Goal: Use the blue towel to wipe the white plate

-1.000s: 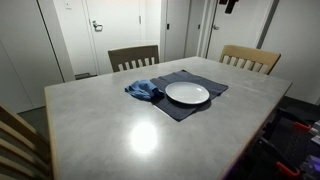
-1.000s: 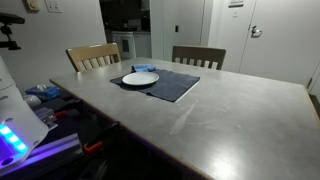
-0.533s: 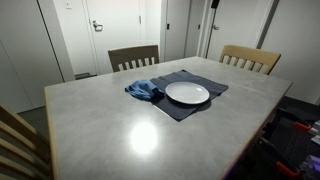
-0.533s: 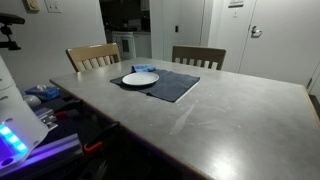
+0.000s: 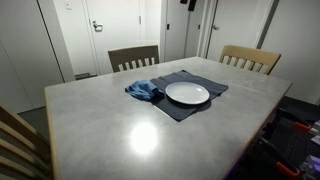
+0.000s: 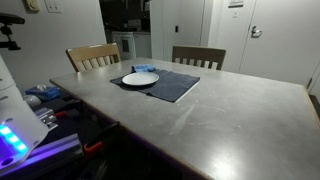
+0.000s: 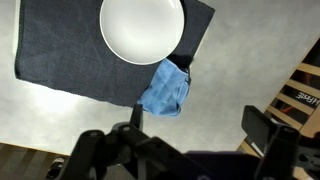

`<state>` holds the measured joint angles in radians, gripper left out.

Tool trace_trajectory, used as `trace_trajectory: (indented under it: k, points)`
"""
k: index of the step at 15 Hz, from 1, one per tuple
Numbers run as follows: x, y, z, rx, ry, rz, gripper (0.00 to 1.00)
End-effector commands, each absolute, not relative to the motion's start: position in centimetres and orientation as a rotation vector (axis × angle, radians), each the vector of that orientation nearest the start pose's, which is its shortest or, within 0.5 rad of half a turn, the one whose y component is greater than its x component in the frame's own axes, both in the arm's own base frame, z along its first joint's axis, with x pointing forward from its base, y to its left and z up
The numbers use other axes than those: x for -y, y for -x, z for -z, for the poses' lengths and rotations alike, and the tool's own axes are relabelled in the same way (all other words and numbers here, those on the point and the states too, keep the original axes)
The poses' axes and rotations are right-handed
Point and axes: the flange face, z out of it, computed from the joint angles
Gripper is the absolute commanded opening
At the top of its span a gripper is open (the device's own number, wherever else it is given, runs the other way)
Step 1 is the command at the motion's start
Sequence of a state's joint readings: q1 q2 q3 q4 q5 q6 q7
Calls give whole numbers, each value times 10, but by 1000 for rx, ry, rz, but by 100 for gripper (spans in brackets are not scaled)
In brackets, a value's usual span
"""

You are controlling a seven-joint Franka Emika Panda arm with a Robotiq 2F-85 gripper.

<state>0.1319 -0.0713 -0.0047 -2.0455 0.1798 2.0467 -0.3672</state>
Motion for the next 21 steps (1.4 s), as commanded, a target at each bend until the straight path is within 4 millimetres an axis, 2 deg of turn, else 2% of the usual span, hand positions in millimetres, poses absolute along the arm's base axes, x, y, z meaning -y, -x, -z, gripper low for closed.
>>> trace_trajectory:
  k: [1, 3, 5, 6, 9, 12, 16, 21]
  points:
    - [-102, -571, -466, 713, 2902, 95, 100]
    - [-114, -585, -458, 751, 2896, 70, 100]
    - [-116, -594, -455, 776, 2866, 34, 100]
    - [-118, -579, -456, 729, 2893, 76, 100]
    - [-119, -590, -452, 744, 2885, 53, 100]
    - [-117, -591, -455, 747, 2884, 54, 100]
    - [-132, -602, -439, 811, 2885, 141, 100]
    - [-165, -619, -406, 915, 2847, 140, 100]
